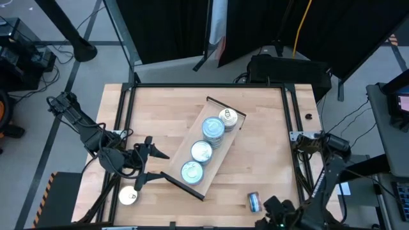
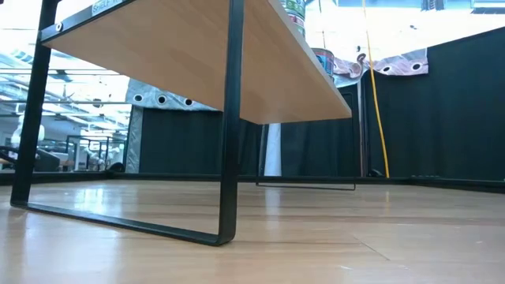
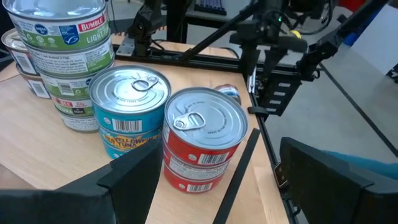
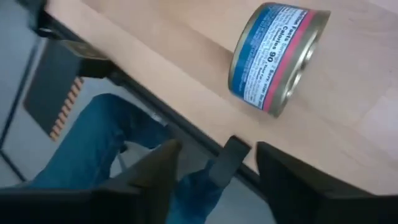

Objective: Stack canned seafood by type on shelf
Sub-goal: Stack the blue-pink tuna can on top of the other blue-pink tuna can on the shelf

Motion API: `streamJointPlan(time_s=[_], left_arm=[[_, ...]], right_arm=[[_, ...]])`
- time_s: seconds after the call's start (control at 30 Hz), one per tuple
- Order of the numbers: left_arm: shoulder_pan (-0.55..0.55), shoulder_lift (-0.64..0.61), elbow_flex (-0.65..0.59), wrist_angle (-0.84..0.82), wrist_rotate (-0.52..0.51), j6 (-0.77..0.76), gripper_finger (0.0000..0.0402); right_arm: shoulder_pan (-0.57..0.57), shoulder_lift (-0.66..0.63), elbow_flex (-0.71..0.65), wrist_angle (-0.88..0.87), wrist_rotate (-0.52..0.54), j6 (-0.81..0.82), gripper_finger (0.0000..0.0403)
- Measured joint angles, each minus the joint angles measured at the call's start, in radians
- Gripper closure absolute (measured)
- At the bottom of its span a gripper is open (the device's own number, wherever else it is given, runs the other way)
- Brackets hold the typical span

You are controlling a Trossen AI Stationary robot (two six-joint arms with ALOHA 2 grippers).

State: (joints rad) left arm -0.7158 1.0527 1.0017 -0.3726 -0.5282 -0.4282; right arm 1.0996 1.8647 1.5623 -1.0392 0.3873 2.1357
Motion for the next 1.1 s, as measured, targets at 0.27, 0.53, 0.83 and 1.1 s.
streamJointPlan(time_s=[0.27, 0.53, 0.83, 1.1], left_arm=[[0.0, 0.0, 0.0, -0.004, 0.0, 0.0, 0.008], [0.0, 0.0, 0.0, -0.006, 0.0, 0.021, 0.008], [0.0, 0.0, 0.0, -0.014, 0.0, 0.025, 0.008], [0.0, 0.0, 0.0, -0.045, 0.0, 0.018, 0.008]], right_arm=[[-0.048, 0.031, 0.0, -0.072, -0.052, 0.0, 0.0051], [-0.123, 0.062, 0.0, -0.168, -0.054, -0.015, 0.0014], [-0.204, 0.163, -0.001, -0.166, -0.184, -0.12, 0.0023], [-0.211, 0.195, -0.001, -0.187, -0.203, -0.151, 0.0076]])
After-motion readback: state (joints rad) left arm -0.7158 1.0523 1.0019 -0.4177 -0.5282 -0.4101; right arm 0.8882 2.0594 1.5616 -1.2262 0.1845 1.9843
